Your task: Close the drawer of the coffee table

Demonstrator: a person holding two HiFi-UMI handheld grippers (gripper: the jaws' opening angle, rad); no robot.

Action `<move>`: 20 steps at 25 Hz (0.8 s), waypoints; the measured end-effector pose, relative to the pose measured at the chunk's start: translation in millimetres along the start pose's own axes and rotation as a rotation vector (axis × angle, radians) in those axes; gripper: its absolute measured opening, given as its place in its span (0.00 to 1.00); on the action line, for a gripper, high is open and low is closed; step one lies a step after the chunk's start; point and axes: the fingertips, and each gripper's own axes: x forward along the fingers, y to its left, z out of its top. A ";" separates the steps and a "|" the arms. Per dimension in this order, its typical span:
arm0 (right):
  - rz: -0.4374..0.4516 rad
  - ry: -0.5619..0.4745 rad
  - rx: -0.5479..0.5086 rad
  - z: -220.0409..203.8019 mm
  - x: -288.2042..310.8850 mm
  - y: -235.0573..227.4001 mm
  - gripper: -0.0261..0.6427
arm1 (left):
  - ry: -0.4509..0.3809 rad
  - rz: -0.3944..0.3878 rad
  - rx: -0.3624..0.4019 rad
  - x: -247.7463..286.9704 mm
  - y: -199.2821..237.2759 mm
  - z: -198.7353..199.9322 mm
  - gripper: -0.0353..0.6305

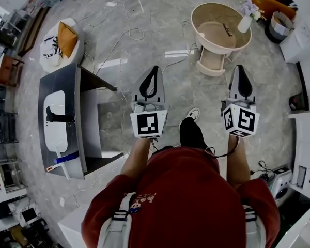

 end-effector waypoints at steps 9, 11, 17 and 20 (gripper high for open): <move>-0.064 0.037 -0.038 -24.4 96.5 -53.7 0.08 | -0.016 -0.048 -0.028 125.6 -3.7 -5.6 0.07; -0.087 0.048 -0.038 -31.1 115.1 -71.6 0.08 | -0.045 -0.055 -0.052 159.7 -10.1 -5.7 0.07; -0.154 0.072 -0.022 -49.0 157.6 -123.1 0.08 | -0.062 -0.130 -0.053 246.2 -44.3 -7.4 0.07; -0.173 0.088 -0.039 -55.3 174.6 -145.4 0.08 | -0.067 -0.177 -0.046 279.9 -61.3 -2.6 0.07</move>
